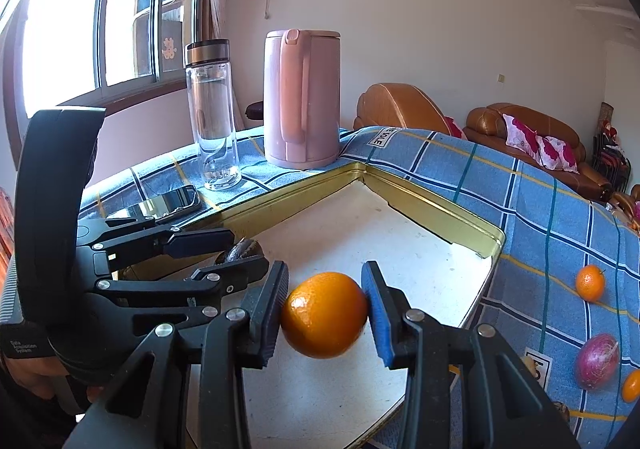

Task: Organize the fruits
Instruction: 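Lower and release the dark fruit into the gold tin while right tool releases the orange there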

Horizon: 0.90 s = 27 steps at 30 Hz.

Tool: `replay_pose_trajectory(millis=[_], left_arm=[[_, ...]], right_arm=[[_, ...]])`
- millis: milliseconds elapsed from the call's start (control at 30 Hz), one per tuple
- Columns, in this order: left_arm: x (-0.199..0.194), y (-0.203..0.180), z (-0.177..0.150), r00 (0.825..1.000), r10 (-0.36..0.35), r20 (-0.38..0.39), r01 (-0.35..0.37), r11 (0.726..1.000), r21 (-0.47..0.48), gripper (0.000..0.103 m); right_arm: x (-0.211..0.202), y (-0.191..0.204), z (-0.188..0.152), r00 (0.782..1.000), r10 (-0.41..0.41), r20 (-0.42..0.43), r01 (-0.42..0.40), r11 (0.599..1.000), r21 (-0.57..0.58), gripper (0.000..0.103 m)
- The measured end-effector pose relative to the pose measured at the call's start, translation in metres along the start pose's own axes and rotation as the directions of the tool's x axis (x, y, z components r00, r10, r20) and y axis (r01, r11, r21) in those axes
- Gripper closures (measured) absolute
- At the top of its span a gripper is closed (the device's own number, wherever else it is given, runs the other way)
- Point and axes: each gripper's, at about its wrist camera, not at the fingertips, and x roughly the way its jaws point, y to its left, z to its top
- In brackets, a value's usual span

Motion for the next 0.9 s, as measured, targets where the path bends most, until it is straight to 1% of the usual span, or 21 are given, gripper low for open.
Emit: replay_pose_trajectory(millis=[367, 433, 900], left_arm=[[0.002, -0.002, -0.001, 1.000, 0.009, -0.010, -0.009, 1.000, 0.016, 0.064], [0.003, -0.002, -0.001, 1.000, 0.005, -0.017, -0.005, 1.000, 0.019, 0.069], [0.003, -0.004, -0.001, 1.000, 0.003, -0.016, -0.003, 1.000, 0.018, 0.069]], right_arm=[[0.009, 0.000, -0.004, 0.999, -0.010, -0.035, 0.010, 1.000, 0.001, 0.063], [0.010, 0.000, -0.004, 0.999, -0.009, -0.040, 0.009, 1.000, 0.002, 0.063], [0.015, 0.000, -0.004, 0.998, -0.005, -0.068, 0.005, 1.000, -0.002, 0.062]])
